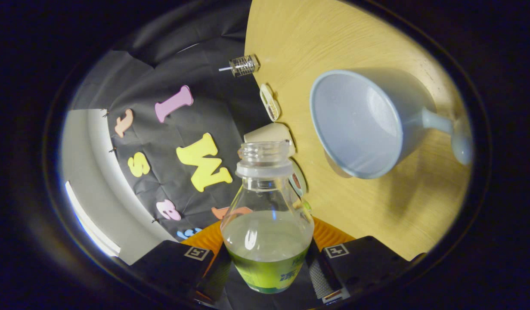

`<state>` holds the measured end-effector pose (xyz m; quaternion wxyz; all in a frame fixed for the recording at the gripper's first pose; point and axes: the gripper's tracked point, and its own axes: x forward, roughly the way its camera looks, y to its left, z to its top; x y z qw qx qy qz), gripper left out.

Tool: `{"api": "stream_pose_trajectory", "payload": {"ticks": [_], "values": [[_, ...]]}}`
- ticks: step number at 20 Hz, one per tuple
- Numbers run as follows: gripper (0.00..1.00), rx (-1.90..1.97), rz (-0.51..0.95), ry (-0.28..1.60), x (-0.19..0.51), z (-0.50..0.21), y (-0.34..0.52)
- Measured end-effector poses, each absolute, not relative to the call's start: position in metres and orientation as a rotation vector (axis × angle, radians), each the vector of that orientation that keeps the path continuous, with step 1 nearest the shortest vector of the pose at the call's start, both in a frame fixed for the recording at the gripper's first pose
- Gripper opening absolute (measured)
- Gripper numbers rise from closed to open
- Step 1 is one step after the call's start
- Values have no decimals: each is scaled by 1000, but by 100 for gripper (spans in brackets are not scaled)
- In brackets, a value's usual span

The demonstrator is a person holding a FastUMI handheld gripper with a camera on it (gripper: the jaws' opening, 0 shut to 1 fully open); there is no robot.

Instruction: Take the bottle from table, then pour the juice into the cup, finally place the bottle on the coaster

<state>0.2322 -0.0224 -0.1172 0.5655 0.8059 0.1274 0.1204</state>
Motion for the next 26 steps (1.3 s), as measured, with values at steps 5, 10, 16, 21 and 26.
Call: {"api": "stream_pose_trajectory", "payload": {"ticks": [5, 10, 16, 21, 26], "values": [[81, 1931, 287, 268, 231, -104, -33], [81, 1993, 298, 254, 232, -95, -38], [81, 2046, 298, 235, 238, -93, -48], [81, 2116, 312, 241, 240, -91, -49], [81, 2119, 300, 205, 239, -92, -56]]}}
